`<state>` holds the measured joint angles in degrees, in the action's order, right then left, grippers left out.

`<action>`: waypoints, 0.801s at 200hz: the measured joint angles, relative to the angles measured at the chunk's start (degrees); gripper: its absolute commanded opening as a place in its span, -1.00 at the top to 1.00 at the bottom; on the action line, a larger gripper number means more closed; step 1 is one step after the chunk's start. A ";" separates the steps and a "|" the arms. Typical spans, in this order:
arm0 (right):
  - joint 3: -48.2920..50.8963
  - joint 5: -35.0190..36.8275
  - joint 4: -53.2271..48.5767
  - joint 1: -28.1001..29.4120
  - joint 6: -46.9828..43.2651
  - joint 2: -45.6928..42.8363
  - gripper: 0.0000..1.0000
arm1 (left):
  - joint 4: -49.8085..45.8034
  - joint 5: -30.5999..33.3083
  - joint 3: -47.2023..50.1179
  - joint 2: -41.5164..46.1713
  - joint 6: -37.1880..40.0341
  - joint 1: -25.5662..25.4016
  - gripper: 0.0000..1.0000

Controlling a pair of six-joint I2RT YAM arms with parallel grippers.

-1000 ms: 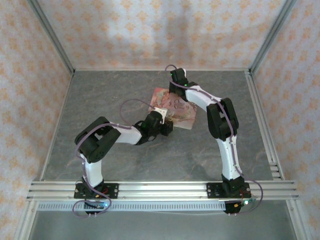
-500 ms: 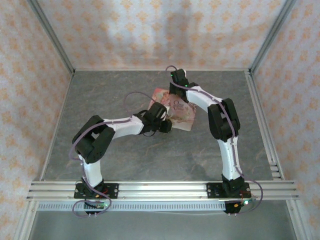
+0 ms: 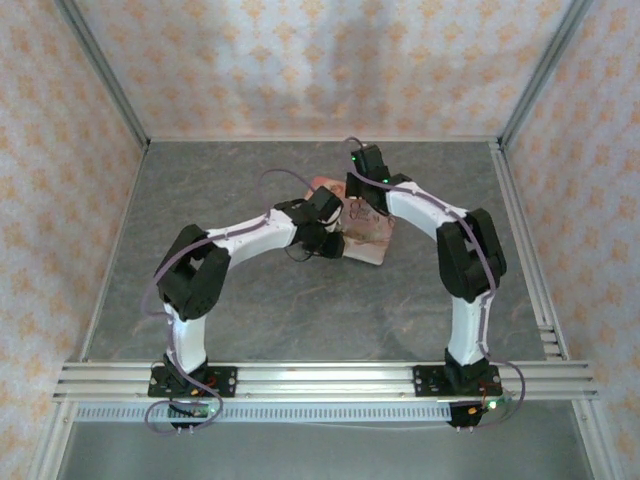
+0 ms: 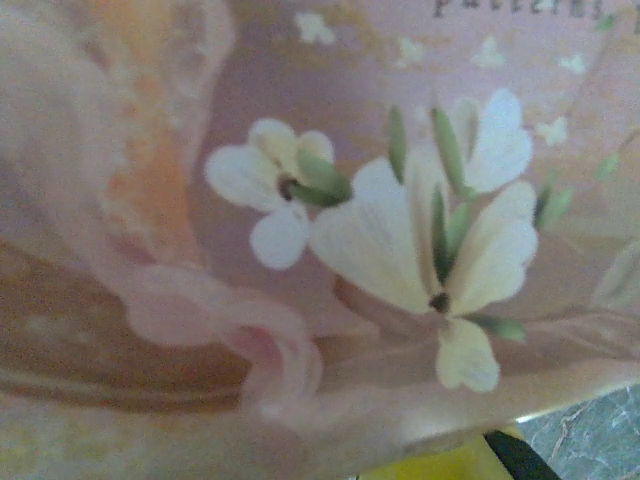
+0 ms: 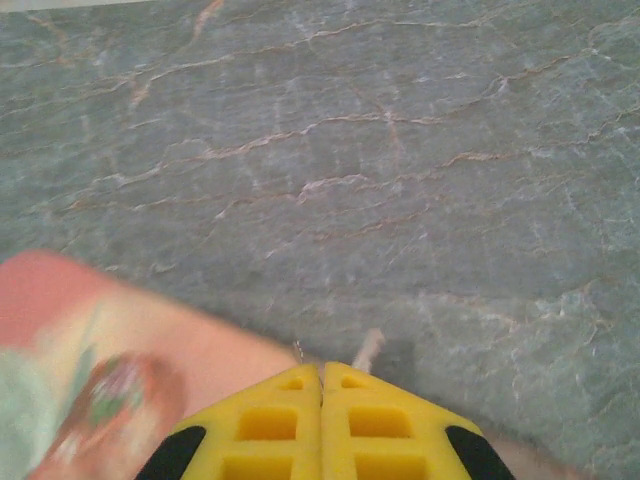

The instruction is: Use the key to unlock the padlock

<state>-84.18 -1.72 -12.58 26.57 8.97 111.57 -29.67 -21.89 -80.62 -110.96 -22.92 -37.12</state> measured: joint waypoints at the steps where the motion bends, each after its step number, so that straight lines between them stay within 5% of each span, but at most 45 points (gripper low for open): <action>1: 0.24 -0.04 0.04 0.04 0.00 -0.22 1.00 | -0.13 -0.04 -0.17 -0.13 -0.09 0.07 0.81; 52: 11.15 -3.50 2.40 0.50 1.84 -10.47 1.00 | -3.58 -2.84 -3.48 -3.85 -3.19 1.57 0.82; 160: 49.07 -16.59 17.70 -0.48 11.87 -47.32 1.00 | -3.28 -15.74 -5.95 -6.01 -15.72 4.39 0.83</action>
<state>-35.11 -18.31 5.13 26.09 20.84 64.25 -32.95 -37.63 -86.56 -116.97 -38.63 -32.73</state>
